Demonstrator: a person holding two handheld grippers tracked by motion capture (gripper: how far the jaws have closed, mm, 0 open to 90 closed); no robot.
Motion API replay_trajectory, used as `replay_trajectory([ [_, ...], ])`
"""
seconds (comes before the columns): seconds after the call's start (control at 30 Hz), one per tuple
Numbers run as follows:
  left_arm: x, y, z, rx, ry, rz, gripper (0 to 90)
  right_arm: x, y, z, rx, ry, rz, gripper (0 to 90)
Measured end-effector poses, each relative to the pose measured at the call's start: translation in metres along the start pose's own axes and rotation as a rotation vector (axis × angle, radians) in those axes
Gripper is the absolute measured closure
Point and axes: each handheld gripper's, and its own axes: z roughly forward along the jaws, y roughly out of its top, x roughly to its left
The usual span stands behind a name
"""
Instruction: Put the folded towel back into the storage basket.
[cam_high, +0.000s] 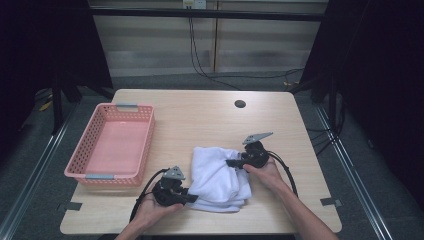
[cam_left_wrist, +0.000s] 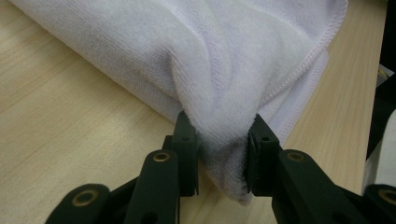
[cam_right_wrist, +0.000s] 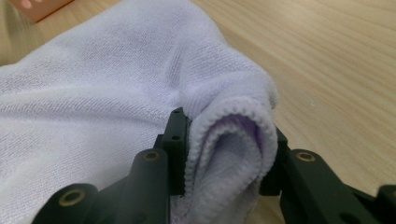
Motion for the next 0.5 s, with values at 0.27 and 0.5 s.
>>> replay_trajectory([
  [0.27, -0.006, -0.001, 0.002, 0.007, 0.034, 0.008, 56.4, 0.0, 0.0, -0.002, -0.001, -0.011, 0.008, 66.7],
  [0.5, -0.013, 0.001, 0.006, 0.009, 0.096, 0.052, 61.4, -0.004, 0.0, -0.003, -0.001, -0.011, 0.025, 66.7],
])
